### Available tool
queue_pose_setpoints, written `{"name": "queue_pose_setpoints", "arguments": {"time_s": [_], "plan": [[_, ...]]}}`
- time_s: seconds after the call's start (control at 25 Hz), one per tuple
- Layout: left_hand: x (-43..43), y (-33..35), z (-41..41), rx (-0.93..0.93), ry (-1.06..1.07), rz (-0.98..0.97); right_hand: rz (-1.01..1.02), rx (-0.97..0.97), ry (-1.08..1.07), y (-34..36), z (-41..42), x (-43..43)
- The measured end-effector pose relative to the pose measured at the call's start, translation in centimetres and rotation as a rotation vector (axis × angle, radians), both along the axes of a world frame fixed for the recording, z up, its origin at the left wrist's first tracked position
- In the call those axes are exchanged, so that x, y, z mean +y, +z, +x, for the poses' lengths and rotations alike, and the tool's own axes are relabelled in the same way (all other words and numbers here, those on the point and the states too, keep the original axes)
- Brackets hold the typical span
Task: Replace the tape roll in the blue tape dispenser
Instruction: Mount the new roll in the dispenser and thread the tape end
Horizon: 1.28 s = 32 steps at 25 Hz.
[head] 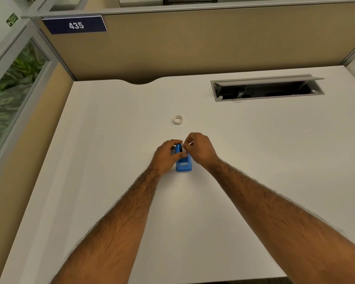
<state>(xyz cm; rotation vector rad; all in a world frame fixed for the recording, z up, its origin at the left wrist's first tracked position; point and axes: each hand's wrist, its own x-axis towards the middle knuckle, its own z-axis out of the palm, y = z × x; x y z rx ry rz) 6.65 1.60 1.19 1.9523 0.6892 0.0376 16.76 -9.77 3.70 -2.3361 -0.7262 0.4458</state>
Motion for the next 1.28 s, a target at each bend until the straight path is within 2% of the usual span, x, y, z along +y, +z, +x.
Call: {"name": "queue_pose_setpoints", "arguments": {"time_s": [0.48, 0.84, 1.28], "plan": [[-0.3, 0.0, 0.1, -0.003, 0.019, 0.017, -0.068, -0.084, 0.038, -0.1, 1.0, 1.1], [0.0, 0.0, 0.0, -0.025, 0.013, 0.016, 0.021, -0.088, 0.223, -0.9, 0.7, -1.5], [-0.5, 0.4, 0.1, -0.015, 0.009, 0.043, 0.025, -0.016, 0.126, -0.6, 1.2, -0.5]]}}
